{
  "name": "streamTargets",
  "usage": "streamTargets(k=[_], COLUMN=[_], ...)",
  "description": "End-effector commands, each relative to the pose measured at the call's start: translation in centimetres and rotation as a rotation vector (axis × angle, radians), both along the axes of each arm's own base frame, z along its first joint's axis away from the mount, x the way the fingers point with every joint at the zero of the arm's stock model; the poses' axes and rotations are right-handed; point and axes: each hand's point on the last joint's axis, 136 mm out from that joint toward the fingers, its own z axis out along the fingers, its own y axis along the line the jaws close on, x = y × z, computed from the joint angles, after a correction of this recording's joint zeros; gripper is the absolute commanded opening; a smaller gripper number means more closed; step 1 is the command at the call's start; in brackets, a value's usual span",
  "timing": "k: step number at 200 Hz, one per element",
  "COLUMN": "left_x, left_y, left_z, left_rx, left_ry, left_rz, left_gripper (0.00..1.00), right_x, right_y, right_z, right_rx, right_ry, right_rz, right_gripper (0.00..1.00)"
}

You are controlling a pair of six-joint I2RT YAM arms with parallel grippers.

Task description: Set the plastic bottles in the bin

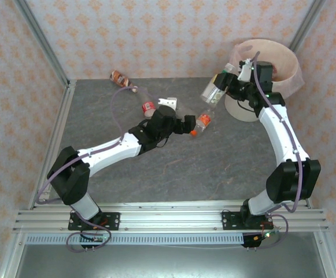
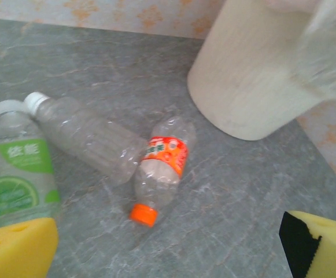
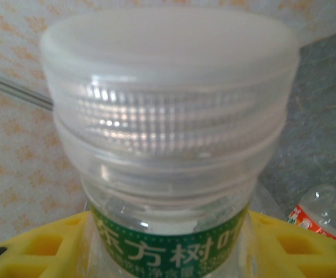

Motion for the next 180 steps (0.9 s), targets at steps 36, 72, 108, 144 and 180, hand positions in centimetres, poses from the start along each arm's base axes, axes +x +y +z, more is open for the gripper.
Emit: streamTargets(k=[36, 72, 108, 144, 180], left_x=[-0.1, -0.6, -1.0, -1.3, -1.5], left_y=[5.2, 6.7, 7.8, 8.9, 9.8], left_z=[0.3, 0.1, -0.3, -0.5, -0.8], left_rx=[0.009, 0.047, 0.064, 0.068, 0.089], left_ry=[-0.013, -0.008, -0.002, -0.001, 0.007], left_rz=[0.235, 0.28, 0.316, 0.349, 0.374], left_gripper=[1.0, 1.0, 1.0, 1.0, 1.0], right_x=[1.9, 3.7, 5.5, 7.1, 8.6], right_y=[-4.8, -9.0, -13.0, -16.1, -19.7], right_z=[4.9, 7.0, 8.6, 8.4, 8.7], right_rx=[-0.035, -0.013, -0.05, -0.193, -0.408], right_ry=[-0.102, -0.136, -0.16, -0.151, -0.181], right_rz=[-0.159, -0.283, -0.392, -0.482, -0.589], right_gripper=[0.41, 0.41, 0.41, 0.42, 0.42])
